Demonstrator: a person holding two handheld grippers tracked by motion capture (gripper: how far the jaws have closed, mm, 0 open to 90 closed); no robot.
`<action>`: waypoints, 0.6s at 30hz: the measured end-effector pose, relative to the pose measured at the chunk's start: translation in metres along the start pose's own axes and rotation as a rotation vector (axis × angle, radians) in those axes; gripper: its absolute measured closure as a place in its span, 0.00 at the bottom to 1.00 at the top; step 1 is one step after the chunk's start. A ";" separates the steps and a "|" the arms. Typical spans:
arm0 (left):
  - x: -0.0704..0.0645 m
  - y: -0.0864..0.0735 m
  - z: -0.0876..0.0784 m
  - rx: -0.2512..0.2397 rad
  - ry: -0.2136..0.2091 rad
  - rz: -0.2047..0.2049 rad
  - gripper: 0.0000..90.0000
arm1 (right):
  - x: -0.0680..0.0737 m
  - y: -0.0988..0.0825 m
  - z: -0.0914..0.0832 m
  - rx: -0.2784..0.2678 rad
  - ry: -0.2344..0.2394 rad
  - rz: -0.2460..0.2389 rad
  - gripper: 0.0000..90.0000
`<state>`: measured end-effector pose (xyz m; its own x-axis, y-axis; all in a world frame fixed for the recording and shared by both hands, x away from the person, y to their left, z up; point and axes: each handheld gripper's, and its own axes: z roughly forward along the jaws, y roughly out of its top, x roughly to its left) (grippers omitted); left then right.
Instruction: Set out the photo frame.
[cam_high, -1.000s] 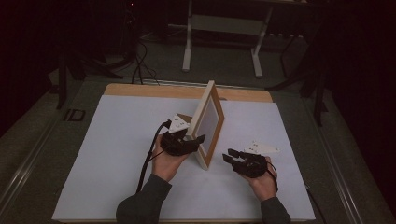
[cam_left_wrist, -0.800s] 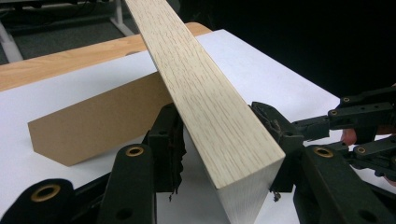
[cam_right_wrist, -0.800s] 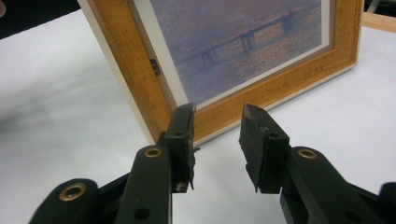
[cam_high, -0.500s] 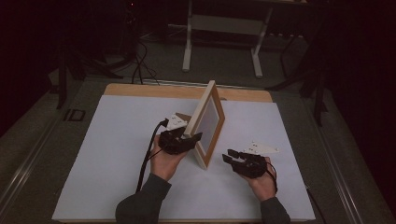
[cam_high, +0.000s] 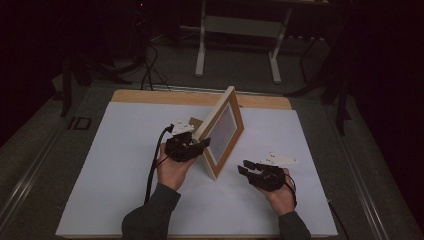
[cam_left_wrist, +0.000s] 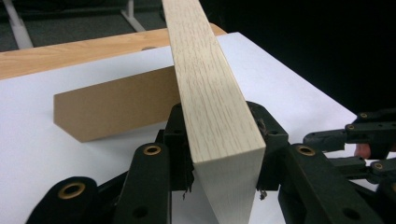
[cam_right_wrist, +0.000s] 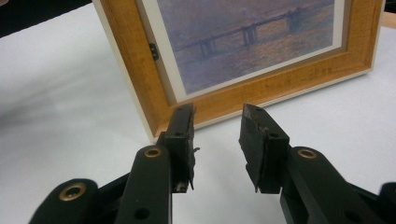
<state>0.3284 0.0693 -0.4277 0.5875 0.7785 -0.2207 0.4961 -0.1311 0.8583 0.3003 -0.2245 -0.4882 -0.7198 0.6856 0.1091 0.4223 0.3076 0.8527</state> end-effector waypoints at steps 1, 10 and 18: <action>0.001 0.000 0.000 -0.002 -0.001 -0.004 0.74 | 0.000 0.000 0.000 0.000 0.000 0.000 0.72; 0.009 0.000 0.001 -0.021 -0.009 -0.041 0.76 | -0.001 -0.001 0.000 -0.002 -0.002 0.002 0.72; 0.006 -0.005 0.002 -0.074 0.017 -0.072 0.77 | -0.001 0.000 -0.001 -0.005 -0.004 0.002 0.72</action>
<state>0.3306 0.0740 -0.4344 0.5406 0.7948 -0.2757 0.4880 -0.0294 0.8723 0.3007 -0.2263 -0.4880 -0.7172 0.6884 0.1086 0.4204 0.3030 0.8552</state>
